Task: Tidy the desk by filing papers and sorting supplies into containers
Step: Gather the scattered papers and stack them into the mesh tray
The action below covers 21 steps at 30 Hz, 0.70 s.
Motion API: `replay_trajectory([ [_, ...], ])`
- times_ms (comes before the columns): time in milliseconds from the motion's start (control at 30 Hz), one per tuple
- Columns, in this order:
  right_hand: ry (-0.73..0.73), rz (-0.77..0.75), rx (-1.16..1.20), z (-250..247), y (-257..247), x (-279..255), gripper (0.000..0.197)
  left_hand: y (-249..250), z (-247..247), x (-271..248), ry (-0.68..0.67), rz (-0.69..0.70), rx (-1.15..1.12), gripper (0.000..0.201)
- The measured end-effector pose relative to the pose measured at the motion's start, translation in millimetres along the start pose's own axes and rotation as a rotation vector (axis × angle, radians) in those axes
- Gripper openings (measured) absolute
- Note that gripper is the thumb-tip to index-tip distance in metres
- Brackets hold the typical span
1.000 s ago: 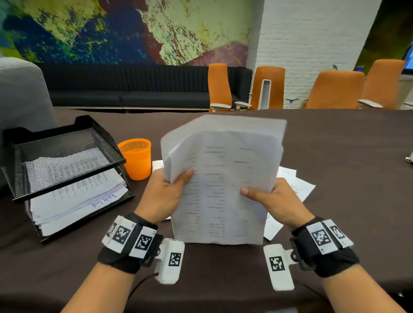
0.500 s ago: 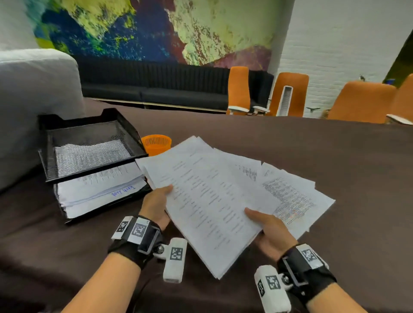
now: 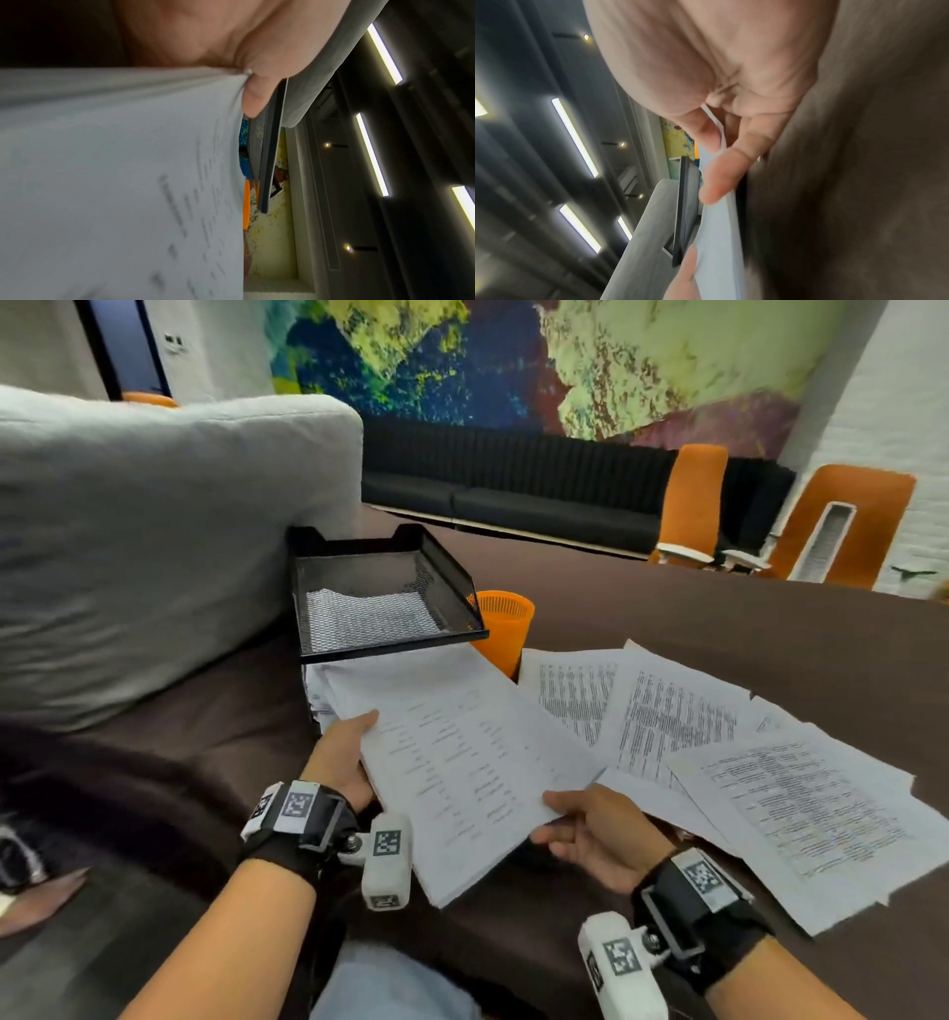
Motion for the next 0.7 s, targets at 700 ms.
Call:
replay_trajectory([
  [700,0.179,-0.056,0.022,1.0,-57.3,88.7,0.024,-26.8,-2.1,12.5,0.033,-0.091,0.002,0.032],
])
Point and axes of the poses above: each hand's wrist, its own x-axis towards the middle knuckle, its own z-axis out of the palm, y = z × x, the point moved 7 cm from there along x, towards the middle knuckle, and after that the axes turned 12 degrees about -x, right-handed, at the moved point
